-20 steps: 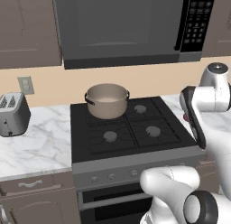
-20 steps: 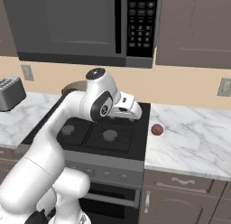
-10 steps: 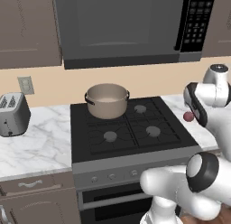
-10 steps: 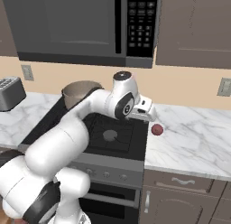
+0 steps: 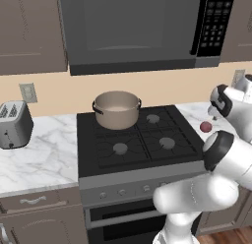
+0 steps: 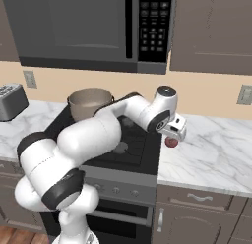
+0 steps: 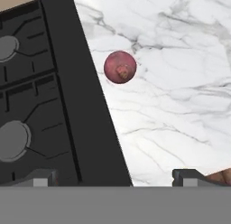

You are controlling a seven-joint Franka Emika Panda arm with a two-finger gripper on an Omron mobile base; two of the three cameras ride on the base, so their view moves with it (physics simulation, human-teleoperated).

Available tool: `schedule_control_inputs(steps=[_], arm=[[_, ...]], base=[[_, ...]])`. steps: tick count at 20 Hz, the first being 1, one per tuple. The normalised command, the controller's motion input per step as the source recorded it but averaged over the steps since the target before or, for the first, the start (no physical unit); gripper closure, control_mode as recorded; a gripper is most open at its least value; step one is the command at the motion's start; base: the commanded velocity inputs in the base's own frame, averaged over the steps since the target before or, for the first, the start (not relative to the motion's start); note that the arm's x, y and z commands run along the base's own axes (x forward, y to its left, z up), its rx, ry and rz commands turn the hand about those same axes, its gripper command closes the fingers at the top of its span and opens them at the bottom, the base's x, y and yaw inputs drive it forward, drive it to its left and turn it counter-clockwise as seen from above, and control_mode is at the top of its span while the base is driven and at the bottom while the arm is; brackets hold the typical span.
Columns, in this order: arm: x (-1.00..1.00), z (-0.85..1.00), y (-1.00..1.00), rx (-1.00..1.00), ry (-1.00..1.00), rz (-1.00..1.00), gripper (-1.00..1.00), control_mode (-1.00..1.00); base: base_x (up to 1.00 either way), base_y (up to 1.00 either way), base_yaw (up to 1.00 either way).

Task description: Turn on the burner for the pot on the stove. Wait thirty seconds for the pot to heat up. Then add the onion to the pot.

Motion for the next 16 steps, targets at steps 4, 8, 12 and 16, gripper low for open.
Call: schedule_control_inputs(steps=[4,8,12,16], arm=[[0.33,-0.17,-0.04,0.0,-0.01,0.0,-1.0,-1.0],[0.36,-0.21,-0.02,0.0,-0.01,0.0,-1.0,-1.0],[0.33,-0.28,-0.02,0.0,0.0,0.0,-1.0,-1.0],[0.27,-0.36,-0.04,0.0,0.0,0.0,-1.0,-1.0]], base=[[0.0,0.0,0.0],[0.0,0.0,0.0],[0.0,0.0,0.0],[0.0,0.0,0.0]])
